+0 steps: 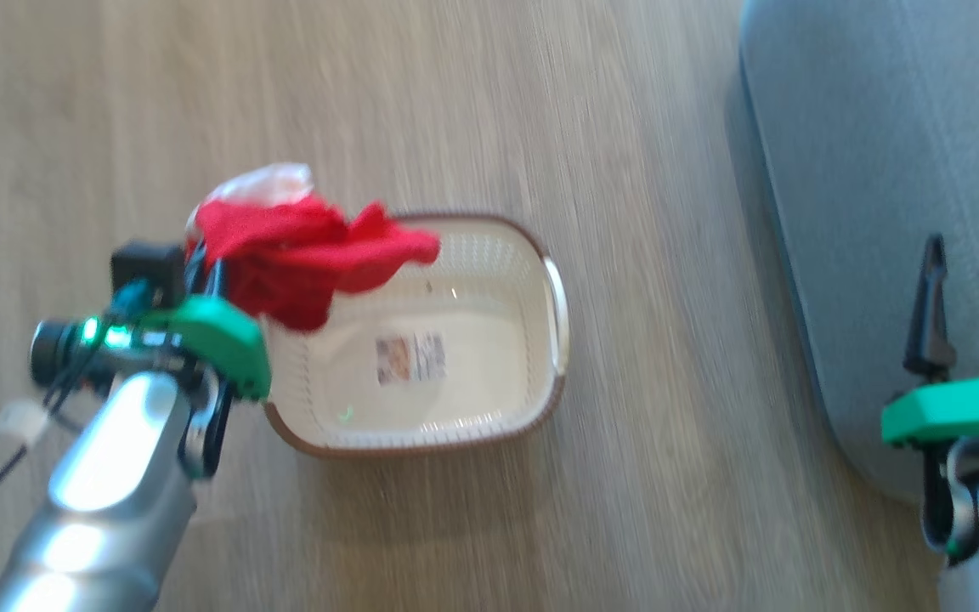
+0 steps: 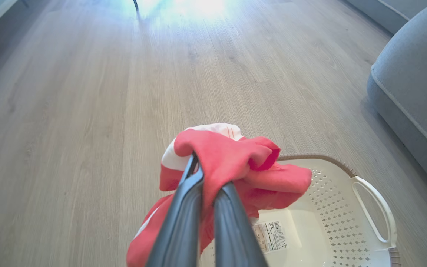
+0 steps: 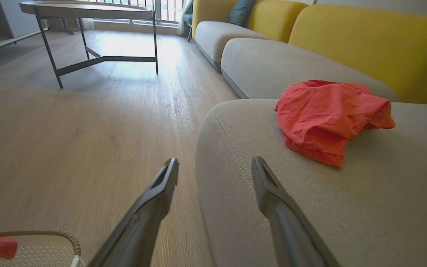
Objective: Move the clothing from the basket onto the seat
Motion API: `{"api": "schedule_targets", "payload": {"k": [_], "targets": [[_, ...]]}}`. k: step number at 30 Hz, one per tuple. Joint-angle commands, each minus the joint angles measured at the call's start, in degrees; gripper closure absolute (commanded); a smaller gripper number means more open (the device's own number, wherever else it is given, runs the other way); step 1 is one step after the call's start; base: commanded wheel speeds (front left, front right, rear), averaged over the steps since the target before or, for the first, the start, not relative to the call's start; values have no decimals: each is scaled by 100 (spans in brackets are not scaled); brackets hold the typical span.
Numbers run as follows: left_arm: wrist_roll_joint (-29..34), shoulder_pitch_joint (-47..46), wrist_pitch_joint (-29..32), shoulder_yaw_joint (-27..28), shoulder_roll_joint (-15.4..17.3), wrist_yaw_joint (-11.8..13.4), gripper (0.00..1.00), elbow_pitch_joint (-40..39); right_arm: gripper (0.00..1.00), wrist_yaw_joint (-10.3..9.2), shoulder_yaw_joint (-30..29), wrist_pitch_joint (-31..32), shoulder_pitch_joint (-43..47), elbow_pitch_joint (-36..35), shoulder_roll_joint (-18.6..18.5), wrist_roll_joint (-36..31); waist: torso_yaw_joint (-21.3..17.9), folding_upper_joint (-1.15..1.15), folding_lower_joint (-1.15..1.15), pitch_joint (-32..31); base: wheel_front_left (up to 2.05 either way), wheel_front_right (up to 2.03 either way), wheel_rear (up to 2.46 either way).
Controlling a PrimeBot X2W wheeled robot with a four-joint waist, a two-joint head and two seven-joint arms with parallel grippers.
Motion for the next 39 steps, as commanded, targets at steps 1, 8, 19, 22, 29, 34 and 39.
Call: {"api": "schedule_targets", "payload": {"k": [1, 8, 19, 22, 29, 34, 39], "targets": [[-38, -2, -70, 244, 261, 59, 100, -239, 0, 40, 58, -27, 103, -124, -137, -46, 277, -1, 1, -609, 0, 0, 0], [-286, 1004, -69, 644, 699, 372, 100, -1235, 0, 40, 15, -27, 435, 86, -307, -85, 389, -1, 1, -1242, 0, 0, 0], [-764, 2039, 229, 953, 1187, 495, 100, -2363, 0, 40, 230, -27, 704, 439, -520, -2, 541, -1, 1, -1808, 0, 0, 0], [-823, 2199, 250, 986, 1276, 488, 100, -2454, 0, 40, 274, -27, 713, 485, -554, 18, 559, -1, 1, -1840, 0, 0, 0], [-832, 2353, 200, 1010, 1310, 547, 100, -2518, 0, 40, 332, -27, 708, 541, -599, 27, 616, -1, 1, -1855, 0, 0, 0], [-809, 2353, 167, 979, 1306, 528, 100, -2496, 0, 40, 350, -27, 690, 581, -643, 47, 661, -1, 1, -1846, 0, 0, 0], [-721, 2308, 109, 900, 1333, 415, 100, -2449, 0, 40, 387, -27, 663, 604, -634, 30, 682, -1, 1, -1852, 0, 0, 0]]}}
